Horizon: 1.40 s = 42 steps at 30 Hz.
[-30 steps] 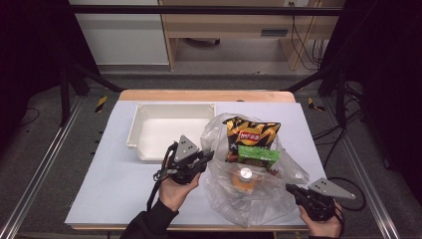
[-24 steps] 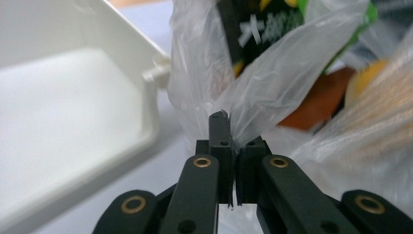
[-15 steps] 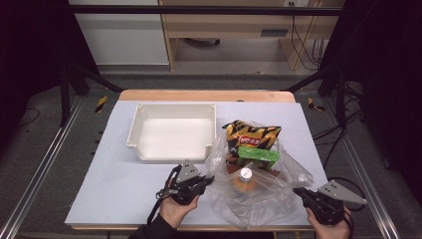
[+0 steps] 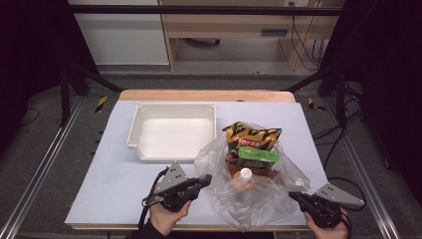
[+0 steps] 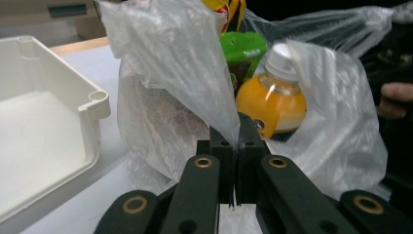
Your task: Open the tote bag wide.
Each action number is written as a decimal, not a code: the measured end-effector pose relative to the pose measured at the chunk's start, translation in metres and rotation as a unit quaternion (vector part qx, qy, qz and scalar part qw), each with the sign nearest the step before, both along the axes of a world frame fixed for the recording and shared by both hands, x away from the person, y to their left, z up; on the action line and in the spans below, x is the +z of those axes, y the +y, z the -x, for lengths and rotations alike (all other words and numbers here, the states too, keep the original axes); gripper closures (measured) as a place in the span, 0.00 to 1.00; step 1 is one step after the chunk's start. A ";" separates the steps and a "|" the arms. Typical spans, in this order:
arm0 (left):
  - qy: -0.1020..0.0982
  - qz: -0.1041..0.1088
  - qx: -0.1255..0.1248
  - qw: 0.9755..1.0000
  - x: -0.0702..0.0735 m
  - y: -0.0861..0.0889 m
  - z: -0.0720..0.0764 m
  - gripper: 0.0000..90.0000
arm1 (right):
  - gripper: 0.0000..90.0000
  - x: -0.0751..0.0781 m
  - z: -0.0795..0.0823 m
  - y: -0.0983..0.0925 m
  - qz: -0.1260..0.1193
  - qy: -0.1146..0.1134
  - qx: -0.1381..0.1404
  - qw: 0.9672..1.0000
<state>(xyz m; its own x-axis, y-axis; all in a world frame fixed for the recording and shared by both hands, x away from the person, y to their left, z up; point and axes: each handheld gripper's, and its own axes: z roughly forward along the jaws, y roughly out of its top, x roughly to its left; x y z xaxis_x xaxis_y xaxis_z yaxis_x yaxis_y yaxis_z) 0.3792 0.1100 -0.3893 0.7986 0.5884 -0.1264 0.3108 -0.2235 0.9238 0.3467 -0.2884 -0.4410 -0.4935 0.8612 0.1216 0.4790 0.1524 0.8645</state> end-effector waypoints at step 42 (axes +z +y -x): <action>0.068 -0.118 0.025 0.990 -0.083 -0.022 -0.031 0.99 | 0.65 -0.001 -0.012 -0.052 -0.021 -0.032 -0.104 0.994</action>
<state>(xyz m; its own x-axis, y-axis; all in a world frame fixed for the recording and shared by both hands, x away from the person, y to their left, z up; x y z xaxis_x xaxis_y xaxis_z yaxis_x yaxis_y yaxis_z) 0.4104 0.0877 -0.4722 0.7531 0.6522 -0.0860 0.4455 -0.4094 0.7962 0.3591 -0.3400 -0.4420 -0.3141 0.9398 0.1342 0.4401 0.0189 0.8978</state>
